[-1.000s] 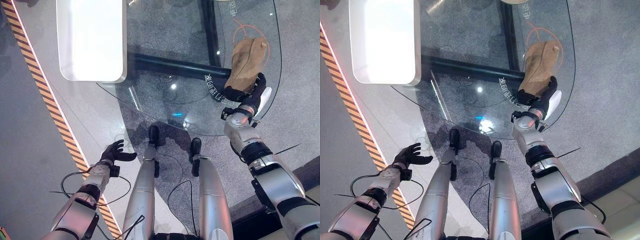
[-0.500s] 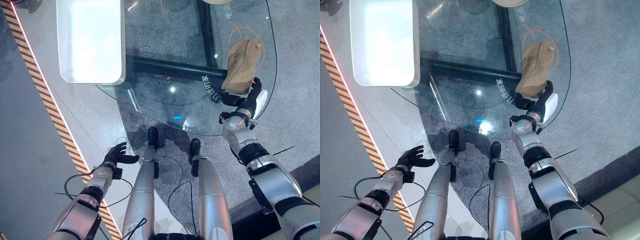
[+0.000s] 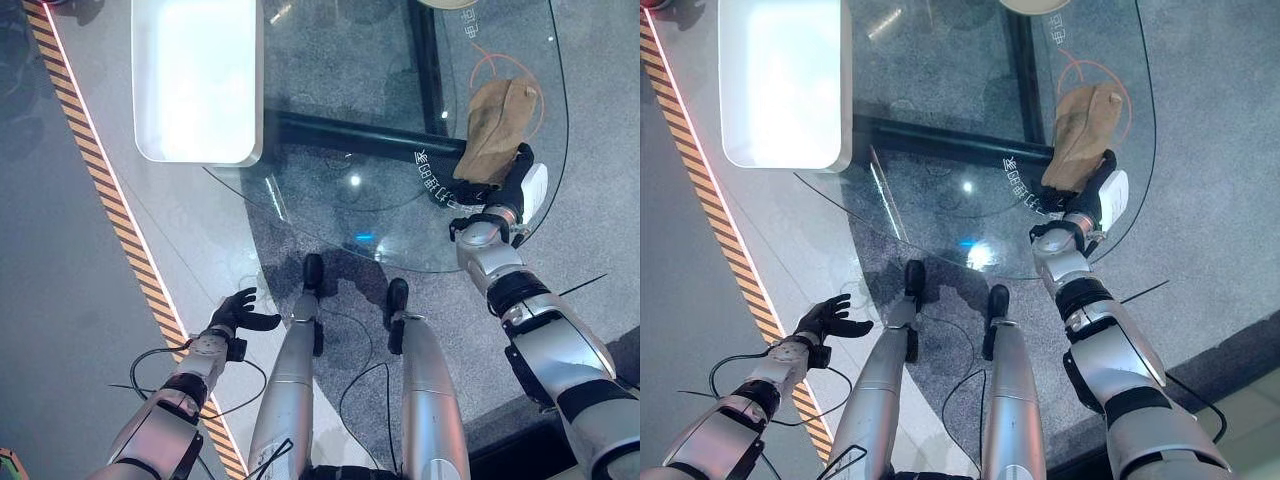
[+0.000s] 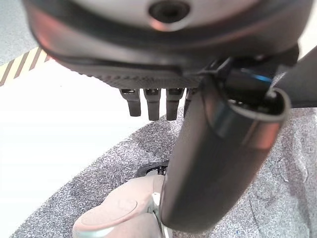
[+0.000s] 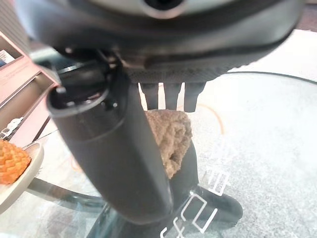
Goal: Wipe the table with a cloth and put it in the basket.
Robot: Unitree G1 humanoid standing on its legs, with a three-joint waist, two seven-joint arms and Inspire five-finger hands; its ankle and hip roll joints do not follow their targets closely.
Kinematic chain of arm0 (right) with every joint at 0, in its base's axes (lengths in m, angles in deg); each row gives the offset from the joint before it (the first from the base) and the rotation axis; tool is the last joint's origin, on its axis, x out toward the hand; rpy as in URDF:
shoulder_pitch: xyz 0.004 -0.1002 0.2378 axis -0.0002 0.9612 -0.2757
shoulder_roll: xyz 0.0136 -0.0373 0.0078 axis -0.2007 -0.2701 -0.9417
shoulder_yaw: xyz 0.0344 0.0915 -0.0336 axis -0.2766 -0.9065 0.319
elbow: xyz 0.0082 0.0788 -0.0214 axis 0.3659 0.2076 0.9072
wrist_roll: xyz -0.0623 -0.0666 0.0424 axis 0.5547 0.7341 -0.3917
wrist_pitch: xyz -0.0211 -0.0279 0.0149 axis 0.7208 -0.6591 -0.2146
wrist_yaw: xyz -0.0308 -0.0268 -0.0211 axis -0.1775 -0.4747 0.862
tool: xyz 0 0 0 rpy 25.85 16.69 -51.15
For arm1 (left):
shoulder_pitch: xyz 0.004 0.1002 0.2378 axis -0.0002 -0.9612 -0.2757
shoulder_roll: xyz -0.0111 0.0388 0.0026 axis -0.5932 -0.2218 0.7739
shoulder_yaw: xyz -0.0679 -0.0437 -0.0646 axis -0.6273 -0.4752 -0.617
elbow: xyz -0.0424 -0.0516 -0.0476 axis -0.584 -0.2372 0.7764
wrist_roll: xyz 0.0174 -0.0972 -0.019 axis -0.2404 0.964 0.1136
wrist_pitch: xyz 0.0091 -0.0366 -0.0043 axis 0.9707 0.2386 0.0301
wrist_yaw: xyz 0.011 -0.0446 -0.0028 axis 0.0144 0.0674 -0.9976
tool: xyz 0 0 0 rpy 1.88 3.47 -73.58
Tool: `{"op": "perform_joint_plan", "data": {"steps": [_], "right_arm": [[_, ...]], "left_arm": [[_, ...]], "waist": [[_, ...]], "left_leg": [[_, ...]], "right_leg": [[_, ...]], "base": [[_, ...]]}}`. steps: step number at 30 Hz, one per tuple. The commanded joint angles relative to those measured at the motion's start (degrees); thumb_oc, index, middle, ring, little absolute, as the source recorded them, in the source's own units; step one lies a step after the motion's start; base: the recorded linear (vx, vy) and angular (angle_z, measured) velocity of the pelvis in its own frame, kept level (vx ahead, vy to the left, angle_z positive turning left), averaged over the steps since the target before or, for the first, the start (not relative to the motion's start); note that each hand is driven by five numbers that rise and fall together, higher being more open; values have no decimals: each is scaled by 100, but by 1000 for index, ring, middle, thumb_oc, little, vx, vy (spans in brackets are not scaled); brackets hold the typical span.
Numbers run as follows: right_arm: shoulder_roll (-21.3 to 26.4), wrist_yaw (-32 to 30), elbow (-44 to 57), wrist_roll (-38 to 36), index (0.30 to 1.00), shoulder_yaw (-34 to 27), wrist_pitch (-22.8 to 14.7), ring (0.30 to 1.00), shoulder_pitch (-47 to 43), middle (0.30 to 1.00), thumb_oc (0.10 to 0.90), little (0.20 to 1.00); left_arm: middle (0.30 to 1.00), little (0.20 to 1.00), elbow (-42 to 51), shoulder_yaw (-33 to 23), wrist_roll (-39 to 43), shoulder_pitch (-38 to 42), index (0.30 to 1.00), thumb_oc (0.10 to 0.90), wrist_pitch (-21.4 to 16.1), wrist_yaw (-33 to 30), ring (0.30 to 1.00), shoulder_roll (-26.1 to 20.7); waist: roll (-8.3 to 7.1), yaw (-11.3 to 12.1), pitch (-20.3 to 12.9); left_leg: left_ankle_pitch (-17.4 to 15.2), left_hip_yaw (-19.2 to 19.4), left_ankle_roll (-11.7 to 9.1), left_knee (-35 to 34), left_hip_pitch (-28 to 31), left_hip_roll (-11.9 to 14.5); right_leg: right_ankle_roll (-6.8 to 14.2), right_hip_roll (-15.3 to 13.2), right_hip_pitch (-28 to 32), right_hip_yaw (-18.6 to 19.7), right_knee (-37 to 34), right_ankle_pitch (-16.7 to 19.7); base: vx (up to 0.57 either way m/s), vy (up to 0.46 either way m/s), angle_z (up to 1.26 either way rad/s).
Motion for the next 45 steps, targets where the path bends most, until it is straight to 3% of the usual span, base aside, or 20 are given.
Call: {"op": "perform_joint_plan", "data": {"steps": [1,15,22,30,38,39,40,41,45], "right_arm": [[554,-57,60,129,900,148,-303,900,-521,900,800,900],[421,467,-99,-1360,900,-158,-657,900,-558,900,800,900],[396,677,-111,-1216,900,-157,-644,900,-552,900,800,900],[408,1090,-60,-439,900,123,-256,900,-652,900,800,900],[377,1384,-110,-323,900,440,-31,900,-784,900,800,900],[380,1473,-139,-278,712,489,11,712,-801,712,580,680],[378,1509,-167,-232,712,526,63,712,-834,712,580,680],[386,1534,-187,-238,300,552,89,300,-855,300,100,200],[362,1575,-281,-351,300,601,151,300,-905,300,100,200]], "left_arm": [[900,900,-181,29,-98,-117,900,800,-22,-43,900,-20],[900,900,-135,47,-101,-165,900,800,-27,-47,900,26],[900,900,-85,71,-96,-236,900,800,-48,-99,900,56],[900,900,-52,88,-109,-245,900,800,-48,-99,900,69],[900,900,-3,155,-113,-206,900,800,25,-77,900,70],[900,900,12,170,-110,-203,900,800,46,-58,900,62],[900,900,15,187,-109,-190,900,800,58,-46,900,54],[900,900,14,196,-107,-190,900,800,50,-39,900,51],[900,900,27,212,-111,-176,900,800,69,-36,900,59]], "waist": [[145,-2,-107],[199,17,-107],[217,35,-107],[216,65,-107],[228,123,-107],[238,131,-107],[241,139,-107],[246,146,-107],[262,166,-107]], "left_leg": [[-1114,311,458,950,1,-447],[-1090,320,460,921,18,-460],[-1055,304,456,891,-3,-471],[-1031,289,471,867,-22,-501],[-999,273,471,843,-20,-523],[-996,277,470,859,-33,-525],[-993,278,474,857,-33,-532],[-990,278,473,854,-33,-535],[-989,280,473,851,-32,-538]], "right_leg": [[56,207,180,-281,-1083,667],[31,202,162,-277,-1072,664],[43,208,128,-280,-1069,687],[46,209,101,-304,-1085,714],[56,183,114,-355,-1117,742],[58,178,106,-359,-1112,745],[59,176,111,-368,-1122,751],[60,172,112,-374,-1130,753],[61,154,112,-395,-1138,760]], "base": [[0,0,0],[0,0,0],[0,0,0],[0,0,0],[0,0,0],[0,0,0],[0,0,0],[0,0,0],[0,0,0]]}}
